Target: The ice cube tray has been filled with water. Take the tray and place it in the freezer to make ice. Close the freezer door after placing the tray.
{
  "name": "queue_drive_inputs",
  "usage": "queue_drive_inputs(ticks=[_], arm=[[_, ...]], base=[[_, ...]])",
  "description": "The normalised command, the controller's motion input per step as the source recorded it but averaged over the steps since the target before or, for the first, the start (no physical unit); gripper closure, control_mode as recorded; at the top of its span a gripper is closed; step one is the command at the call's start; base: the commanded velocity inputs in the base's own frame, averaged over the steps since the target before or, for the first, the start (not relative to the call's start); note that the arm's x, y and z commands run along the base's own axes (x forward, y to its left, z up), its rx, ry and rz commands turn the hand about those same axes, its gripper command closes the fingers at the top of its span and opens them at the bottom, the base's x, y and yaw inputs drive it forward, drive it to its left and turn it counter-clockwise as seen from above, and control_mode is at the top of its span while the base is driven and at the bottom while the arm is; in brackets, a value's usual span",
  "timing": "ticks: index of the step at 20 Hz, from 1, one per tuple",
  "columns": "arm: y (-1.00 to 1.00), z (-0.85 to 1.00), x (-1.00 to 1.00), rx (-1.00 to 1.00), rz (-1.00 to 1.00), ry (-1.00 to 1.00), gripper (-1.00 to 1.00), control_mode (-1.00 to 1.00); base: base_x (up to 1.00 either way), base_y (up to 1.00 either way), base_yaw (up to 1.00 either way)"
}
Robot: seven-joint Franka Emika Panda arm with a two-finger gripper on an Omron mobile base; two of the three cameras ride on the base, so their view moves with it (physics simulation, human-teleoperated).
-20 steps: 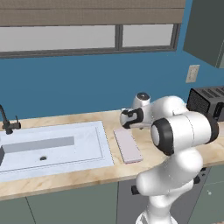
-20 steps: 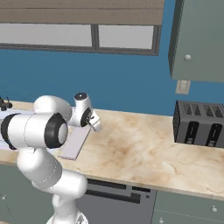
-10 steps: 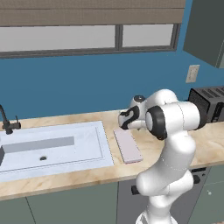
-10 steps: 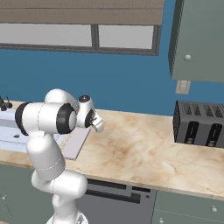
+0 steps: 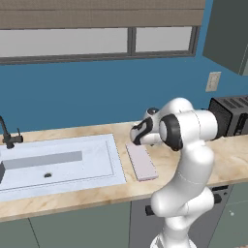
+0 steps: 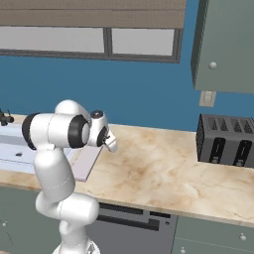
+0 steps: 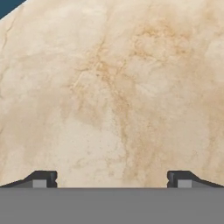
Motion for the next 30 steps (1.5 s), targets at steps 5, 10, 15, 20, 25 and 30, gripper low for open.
queue_drive_inputs(ticks=[5, 10, 15, 20, 25, 30], arm=[[0.06, -0.12, 0.04, 0.06, -0.06, 0.07, -1.00, -1.00], [0.22, -0.15, 0.00, 0.07, -0.09, 0.12, -1.00, -1.00], [0.31, -0.10, 0.00, 0.07, -0.08, 0.12, -1.00, -1.00], [0.43, -0.20, 0.00, 0.06, -0.09, 0.11, -1.00, -1.00], [0.54, -0.30, -0.13, 0.05, -0.13, 0.10, -1.00, -1.00], [0.56, -0.34, -0.26, 0.05, -0.15, 0.10, -1.00, -1.00]], base=[[0.00, 0.00, 0.00], [0.00, 0.00, 0.00], [0.00, 0.00, 0.00], [0.00, 0.00, 0.00], [0.00, 0.00, 0.00], [0.00, 0.00, 0.00]])
